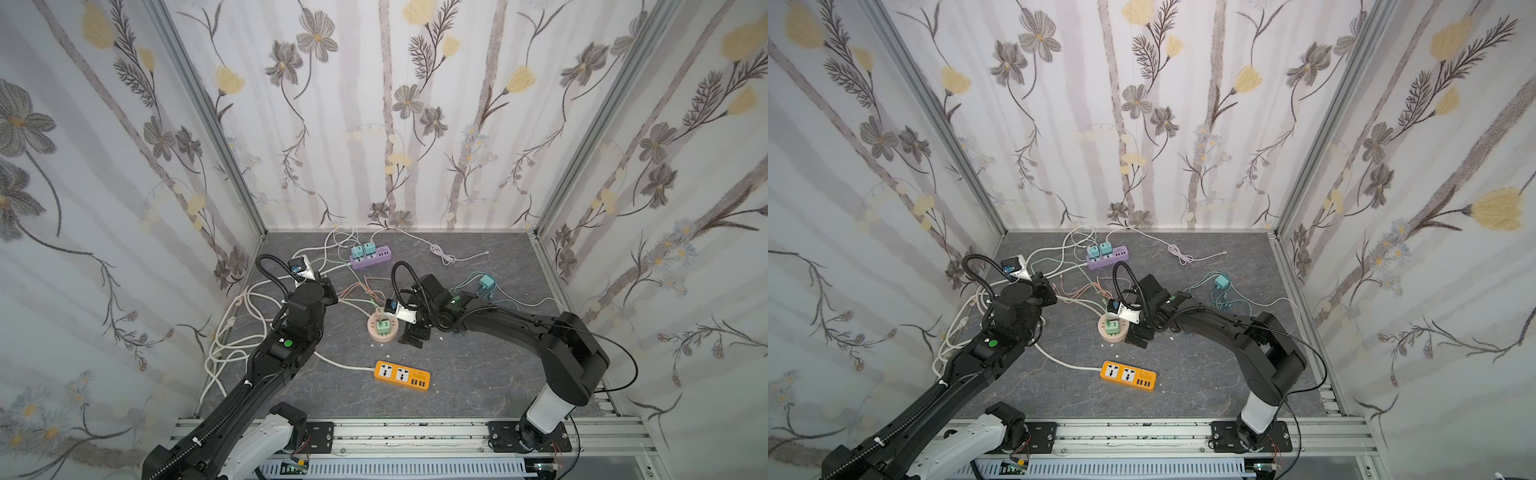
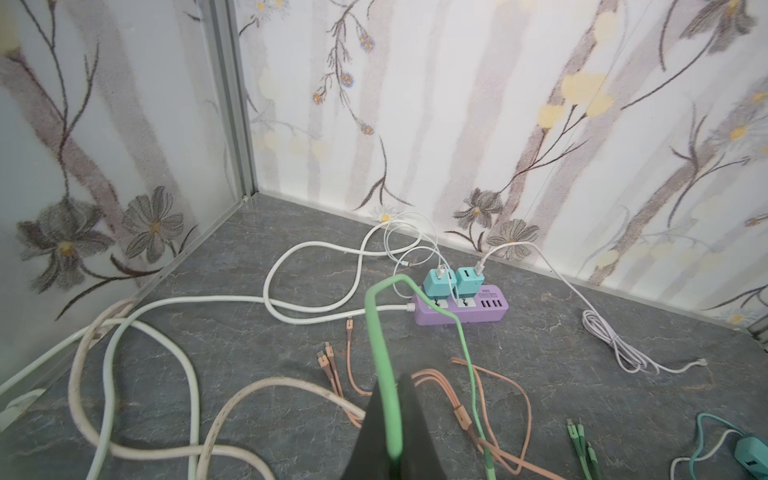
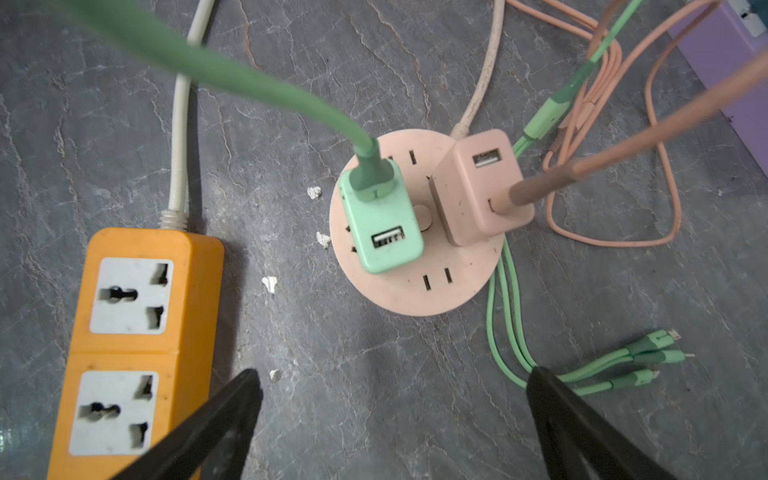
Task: Insert the plug
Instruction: 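Open the right gripper and raise it while the left gripper releases the green cable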
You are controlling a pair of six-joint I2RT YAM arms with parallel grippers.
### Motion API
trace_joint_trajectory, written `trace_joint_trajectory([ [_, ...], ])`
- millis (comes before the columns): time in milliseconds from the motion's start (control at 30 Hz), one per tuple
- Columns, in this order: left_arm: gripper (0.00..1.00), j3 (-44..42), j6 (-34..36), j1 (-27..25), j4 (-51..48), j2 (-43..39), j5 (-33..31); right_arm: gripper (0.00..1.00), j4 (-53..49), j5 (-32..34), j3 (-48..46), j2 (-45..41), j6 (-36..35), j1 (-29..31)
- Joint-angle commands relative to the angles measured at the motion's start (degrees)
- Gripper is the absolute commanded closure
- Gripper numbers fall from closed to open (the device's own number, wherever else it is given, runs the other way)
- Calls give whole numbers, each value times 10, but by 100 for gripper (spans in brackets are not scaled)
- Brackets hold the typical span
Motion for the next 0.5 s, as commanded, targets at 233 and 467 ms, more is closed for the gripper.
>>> trace_joint_trajectory([
  [233, 65, -35, -184, 45, -174, 35, -24, 1, 224, 127, -91, -73, 308, -65],
  [467, 0, 20, -164, 48, -314, 72, 112, 23, 118, 41, -89, -73, 356, -69],
])
